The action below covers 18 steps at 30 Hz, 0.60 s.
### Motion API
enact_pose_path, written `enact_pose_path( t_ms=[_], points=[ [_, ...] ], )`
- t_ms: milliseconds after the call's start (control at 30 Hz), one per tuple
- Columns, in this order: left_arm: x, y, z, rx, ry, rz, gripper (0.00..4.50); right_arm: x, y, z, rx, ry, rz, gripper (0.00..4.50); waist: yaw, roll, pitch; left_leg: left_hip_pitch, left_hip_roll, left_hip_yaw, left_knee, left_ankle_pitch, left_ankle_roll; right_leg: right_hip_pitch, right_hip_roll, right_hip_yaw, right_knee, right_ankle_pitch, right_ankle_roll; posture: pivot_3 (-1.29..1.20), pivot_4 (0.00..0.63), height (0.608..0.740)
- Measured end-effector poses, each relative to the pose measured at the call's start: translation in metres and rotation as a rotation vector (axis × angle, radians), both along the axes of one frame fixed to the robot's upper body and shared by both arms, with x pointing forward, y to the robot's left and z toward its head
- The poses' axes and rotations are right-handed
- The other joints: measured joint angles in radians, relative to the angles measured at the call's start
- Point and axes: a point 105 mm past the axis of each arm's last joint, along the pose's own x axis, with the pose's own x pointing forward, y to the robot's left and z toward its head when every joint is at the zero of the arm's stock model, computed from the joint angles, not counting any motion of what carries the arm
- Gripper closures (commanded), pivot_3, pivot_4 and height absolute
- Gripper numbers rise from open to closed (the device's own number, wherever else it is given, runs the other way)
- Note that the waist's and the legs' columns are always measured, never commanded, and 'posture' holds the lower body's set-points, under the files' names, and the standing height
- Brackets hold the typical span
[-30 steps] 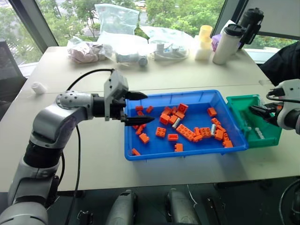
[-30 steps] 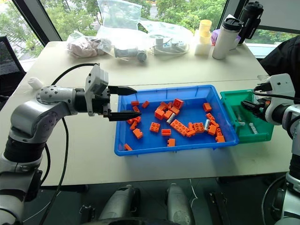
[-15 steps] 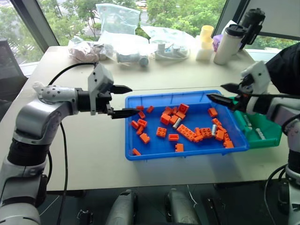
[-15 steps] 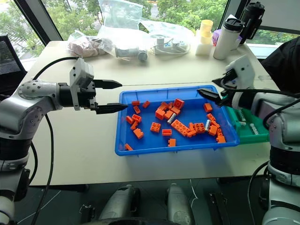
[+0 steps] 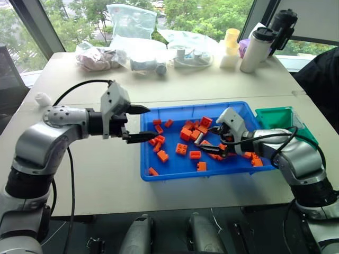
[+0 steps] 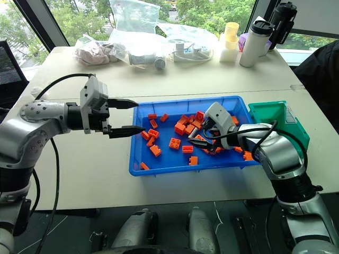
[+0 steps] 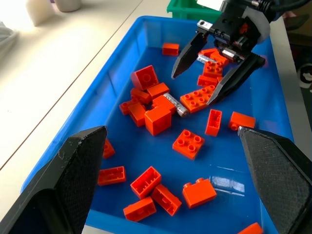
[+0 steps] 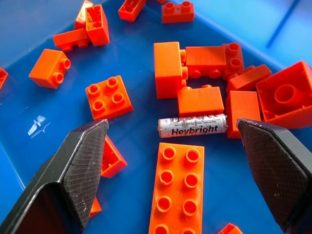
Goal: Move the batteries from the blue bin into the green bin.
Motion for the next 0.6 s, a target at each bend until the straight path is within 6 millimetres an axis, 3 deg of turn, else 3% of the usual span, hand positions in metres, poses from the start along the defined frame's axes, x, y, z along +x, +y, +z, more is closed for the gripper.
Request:
enact_pose_path(
  t_ms=[233, 600],
  points=[
    [0.000, 0.000, -0.001, -0.001, 0.000, 0.011, 0.00, 0.005, 0.013, -0.015, -0.009, 0.043, 0.036, 0.05, 0.001, 0.000, 0.000, 0.000, 0.000, 0.000, 0.000, 0.000, 0.000, 0.000, 0.000, 0.000, 0.000, 0.000, 0.000, 0.00, 0.150, 0.740],
    [0.000, -0.001, 0.000, -0.002, -0.001, 0.014, 0.00, 0.019, 0.012, -0.021, -0.044, 0.054, 0.007, 0.05, 0.000, 0.000, 0.000, 0.000, 0.000, 0.000, 0.000, 0.000, 0.000, 0.000, 0.000, 0.000, 0.000, 0.000, 0.000, 0.00, 0.150, 0.740]
  ],
)
